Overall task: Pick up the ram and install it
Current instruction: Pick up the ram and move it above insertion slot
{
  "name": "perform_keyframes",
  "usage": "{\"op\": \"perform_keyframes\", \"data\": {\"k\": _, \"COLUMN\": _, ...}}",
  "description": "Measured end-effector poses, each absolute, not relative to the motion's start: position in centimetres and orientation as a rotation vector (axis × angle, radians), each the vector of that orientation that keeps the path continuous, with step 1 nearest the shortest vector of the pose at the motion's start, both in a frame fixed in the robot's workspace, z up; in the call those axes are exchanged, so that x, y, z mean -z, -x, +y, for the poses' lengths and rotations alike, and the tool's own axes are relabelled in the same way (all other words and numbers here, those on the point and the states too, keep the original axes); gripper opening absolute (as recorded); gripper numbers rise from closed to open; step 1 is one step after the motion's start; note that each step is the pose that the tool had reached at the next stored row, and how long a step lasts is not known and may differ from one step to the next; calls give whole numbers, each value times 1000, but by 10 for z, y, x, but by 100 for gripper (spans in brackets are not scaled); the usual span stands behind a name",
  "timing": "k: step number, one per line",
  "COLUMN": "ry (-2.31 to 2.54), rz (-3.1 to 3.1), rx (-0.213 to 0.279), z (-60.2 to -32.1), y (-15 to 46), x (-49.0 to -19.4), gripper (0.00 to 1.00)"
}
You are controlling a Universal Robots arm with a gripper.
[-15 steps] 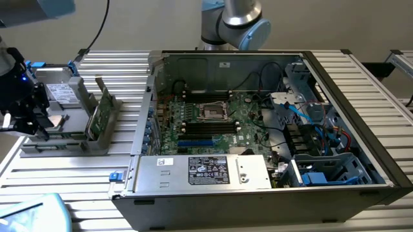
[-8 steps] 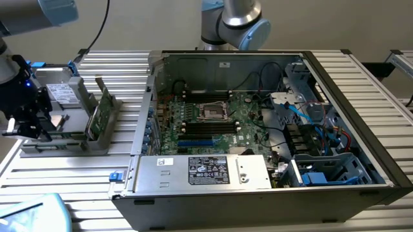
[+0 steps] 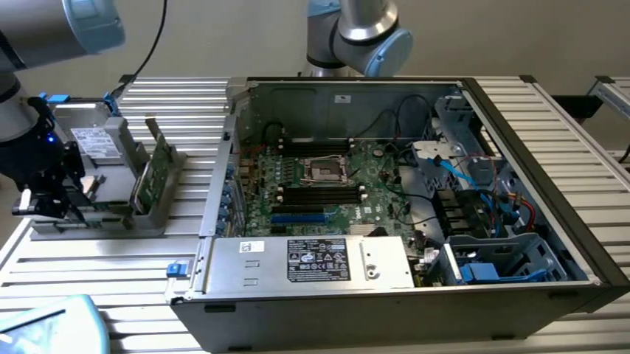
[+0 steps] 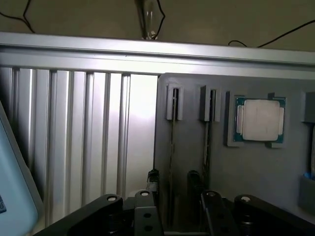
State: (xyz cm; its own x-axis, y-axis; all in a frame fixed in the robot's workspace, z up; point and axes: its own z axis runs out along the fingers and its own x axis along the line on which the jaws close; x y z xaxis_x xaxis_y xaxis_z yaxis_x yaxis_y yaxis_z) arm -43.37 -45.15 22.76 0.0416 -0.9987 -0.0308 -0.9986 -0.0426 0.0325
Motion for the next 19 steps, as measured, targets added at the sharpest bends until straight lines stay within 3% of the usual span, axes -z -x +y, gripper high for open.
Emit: {"op": "perform_keyframes", "data": {"k": 19, "ry": -2254, "rz": -2185, "rx": 70, "z": -451, "y": 434, "x": -193, "gripper": 37}}
